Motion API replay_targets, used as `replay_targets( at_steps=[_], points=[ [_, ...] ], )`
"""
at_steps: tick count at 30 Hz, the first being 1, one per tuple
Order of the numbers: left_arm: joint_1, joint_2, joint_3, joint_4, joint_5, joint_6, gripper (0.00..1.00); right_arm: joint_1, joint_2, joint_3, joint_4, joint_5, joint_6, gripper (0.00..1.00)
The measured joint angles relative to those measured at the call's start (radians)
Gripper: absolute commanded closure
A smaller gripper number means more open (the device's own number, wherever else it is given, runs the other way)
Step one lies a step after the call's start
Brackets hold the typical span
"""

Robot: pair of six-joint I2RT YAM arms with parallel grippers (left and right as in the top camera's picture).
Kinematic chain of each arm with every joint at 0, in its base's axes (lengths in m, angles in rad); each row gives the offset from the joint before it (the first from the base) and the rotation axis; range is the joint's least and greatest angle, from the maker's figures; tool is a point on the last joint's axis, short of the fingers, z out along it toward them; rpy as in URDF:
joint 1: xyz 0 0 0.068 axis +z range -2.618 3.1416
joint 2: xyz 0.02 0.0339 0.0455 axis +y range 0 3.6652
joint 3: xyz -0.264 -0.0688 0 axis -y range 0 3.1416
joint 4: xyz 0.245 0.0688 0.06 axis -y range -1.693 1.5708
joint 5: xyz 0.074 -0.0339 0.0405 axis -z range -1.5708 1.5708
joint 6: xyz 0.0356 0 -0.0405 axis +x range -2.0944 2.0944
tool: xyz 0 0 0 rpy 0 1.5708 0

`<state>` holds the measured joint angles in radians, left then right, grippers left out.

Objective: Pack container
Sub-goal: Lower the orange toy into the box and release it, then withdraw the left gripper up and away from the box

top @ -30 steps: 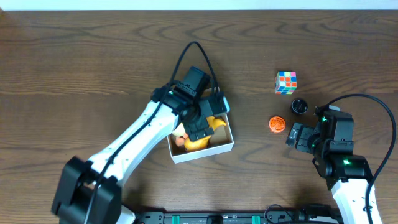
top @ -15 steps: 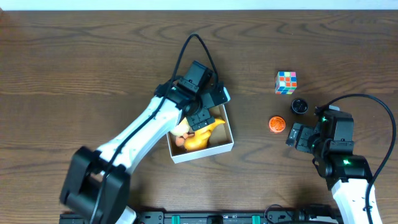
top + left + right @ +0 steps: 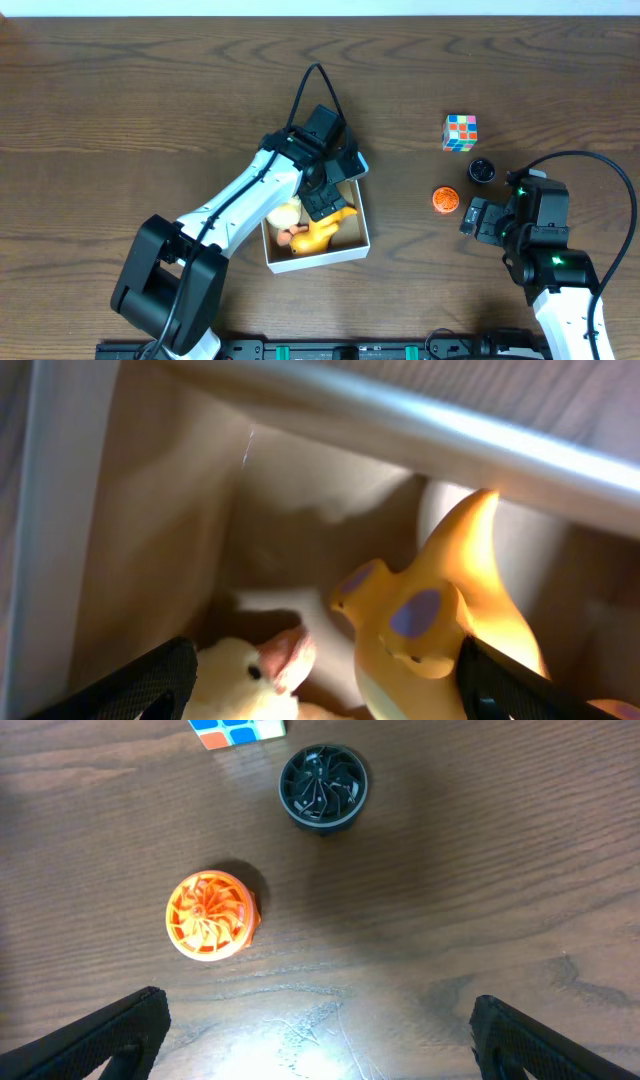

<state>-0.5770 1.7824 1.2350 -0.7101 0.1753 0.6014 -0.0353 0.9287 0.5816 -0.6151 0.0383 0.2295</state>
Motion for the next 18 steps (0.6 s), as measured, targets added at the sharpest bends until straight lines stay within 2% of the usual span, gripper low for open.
replay_targets(
  at_steps=[11, 15, 18],
  points=[
    [-0.018, -0.005, 0.008, 0.004, -0.012, -0.007, 0.14, 0.000, 0.000, 0.000, 0.006, 0.000, 0.000, 0.01],
    [-0.018, -0.102, 0.013, 0.001, -0.068, -0.029, 0.14, 0.000, 0.000, 0.000, 0.007, 0.001, 0.000, 0.01],
    [-0.001, -0.189, 0.024, -0.003, -0.121, -0.106, 0.14, 0.000, 0.000, 0.000, 0.007, 0.003, 0.000, 0.01]
  ],
)
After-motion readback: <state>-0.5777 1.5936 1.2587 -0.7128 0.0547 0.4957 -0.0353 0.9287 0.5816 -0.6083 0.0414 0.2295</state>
